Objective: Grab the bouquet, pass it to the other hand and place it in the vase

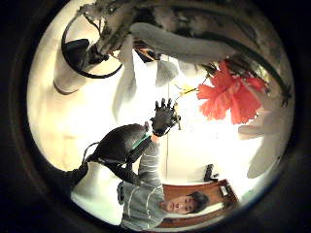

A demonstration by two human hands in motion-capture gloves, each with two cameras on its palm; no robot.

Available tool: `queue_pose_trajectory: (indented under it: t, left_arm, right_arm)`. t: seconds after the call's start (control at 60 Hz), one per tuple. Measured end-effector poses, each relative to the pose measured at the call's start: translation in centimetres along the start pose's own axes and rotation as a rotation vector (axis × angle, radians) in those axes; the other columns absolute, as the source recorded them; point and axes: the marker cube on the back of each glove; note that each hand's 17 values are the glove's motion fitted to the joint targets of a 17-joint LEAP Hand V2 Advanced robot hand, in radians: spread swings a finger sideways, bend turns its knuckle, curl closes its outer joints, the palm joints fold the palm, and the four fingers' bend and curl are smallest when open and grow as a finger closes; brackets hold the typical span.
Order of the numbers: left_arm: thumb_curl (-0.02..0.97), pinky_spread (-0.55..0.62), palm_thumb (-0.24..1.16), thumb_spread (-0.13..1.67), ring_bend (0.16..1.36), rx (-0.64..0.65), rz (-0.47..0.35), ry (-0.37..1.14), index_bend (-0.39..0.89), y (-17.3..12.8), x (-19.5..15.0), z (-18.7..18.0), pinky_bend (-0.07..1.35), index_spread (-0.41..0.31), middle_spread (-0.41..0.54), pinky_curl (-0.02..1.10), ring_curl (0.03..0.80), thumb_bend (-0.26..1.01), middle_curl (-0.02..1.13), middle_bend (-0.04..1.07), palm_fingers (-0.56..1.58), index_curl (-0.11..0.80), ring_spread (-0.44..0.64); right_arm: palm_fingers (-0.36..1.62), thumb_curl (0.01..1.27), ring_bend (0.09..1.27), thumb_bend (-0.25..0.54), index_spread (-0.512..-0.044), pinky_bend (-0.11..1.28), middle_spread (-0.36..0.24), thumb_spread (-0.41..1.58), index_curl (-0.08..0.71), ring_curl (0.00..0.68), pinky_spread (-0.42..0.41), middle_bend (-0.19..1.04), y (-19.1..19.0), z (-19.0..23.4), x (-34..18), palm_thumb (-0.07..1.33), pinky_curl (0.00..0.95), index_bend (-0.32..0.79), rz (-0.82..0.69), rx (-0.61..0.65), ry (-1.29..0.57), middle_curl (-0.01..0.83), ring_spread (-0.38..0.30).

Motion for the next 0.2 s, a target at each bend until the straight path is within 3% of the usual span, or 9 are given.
queue_pose_trajectory:
  t: [0.033, 0.05, 0.067, 0.1, 0.15, 0.2]
  left_arm:
    - [0.384, 0.53, 0.29, 0.78, 0.42, -0.125, 0.183, 0.051, 0.04, 0.3, 0.0, 0.3, 0.29, 0.151, 0.499, 0.29, 0.242, -0.04, 0.2, 0.13, -0.31, 0.11, 0.54]
    - [0.382, 0.53, 0.29, 0.78, 0.42, -0.136, 0.226, 0.065, 0.04, 0.3, 0.0, 0.3, 0.28, 0.151, 0.503, 0.29, 0.241, -0.04, 0.19, 0.13, -0.31, 0.105, 0.54]
    - [0.38, 0.53, 0.29, 0.78, 0.42, -0.093, 0.23, 0.064, 0.04, -0.1, -0.1, 0.2, 0.28, 0.152, 0.505, 0.29, 0.24, -0.04, 0.19, 0.13, -0.31, 0.101, 0.55]
    - [0.378, 0.53, 0.29, 0.78, 0.42, 0.044, 0.153, 0.048, 0.04, -1.1, -0.4, 0.0, 0.28, 0.152, 0.508, 0.29, 0.239, -0.04, 0.18, 0.13, -0.3, 0.092, 0.55]
    - [0.374, 0.54, 0.29, 0.78, 0.41, 0.099, 0.042, 0.058, 0.05, -1.1, -0.6, 0.2, 0.27, 0.153, 0.511, 0.29, 0.238, -0.04, 0.17, 0.13, -0.3, 0.081, 0.56]
    - [0.371, 0.54, 0.29, 0.78, 0.41, 0.09, 0.069, 0.056, 0.05, -0.8, -0.6, 0.4, 0.27, 0.154, 0.513, 0.29, 0.237, -0.04, 0.17, 0.13, -0.3, 0.072, 0.56]
  right_arm:
    - [-0.11, 0.36, 0.5, -0.025, -0.446, 0.72, 0.05, 1.06, 0.057, 0.279, 0.313, 0.17, -0.1, -0.2, 0.1, 0.47, 0.34, 0.09, 0.008, 0.004, 0.024, 0.239, 0.175]
    - [-0.11, 0.36, 0.5, -0.024, -0.446, 0.72, 0.05, 1.06, 0.057, 0.279, 0.313, 0.17, -0.2, -0.3, 0.2, 0.48, 0.34, 0.08, 0.005, 0.009, 0.043, 0.241, 0.175]
    - [-0.1, 0.36, 0.5, -0.022, -0.445, 0.72, 0.051, 1.06, 0.059, 0.279, 0.313, 0.17, -0.3, -0.4, 0.5, 0.48, 0.34, 0.09, -0.002, 0.015, 0.067, 0.241, 0.172]
    - [-0.1, 0.35, 0.5, -0.023, -0.441, 0.72, 0.055, 1.06, 0.061, 0.28, 0.313, 0.17, -0.8, -0.6, 1.1, 0.48, 0.34, 0.09, -0.023, 0.029, 0.119, 0.242, 0.171]
    - [-0.1, 0.35, 0.5, -0.023, -0.44, 0.71, 0.057, 1.06, 0.063, 0.279, 0.313, 0.17, -1.8, -1.0, 2.0, 0.49, 0.34, 0.09, -0.105, 0.049, 0.196, 0.242, 0.17]
    - [-0.1, 0.35, 0.5, -0.024, -0.438, 0.71, 0.058, 1.06, 0.065, 0.279, 0.313, 0.17, -1.9, -0.9, 2.0, 0.49, 0.34, 0.09, -0.134, 0.041, 0.184, 0.243, 0.169]
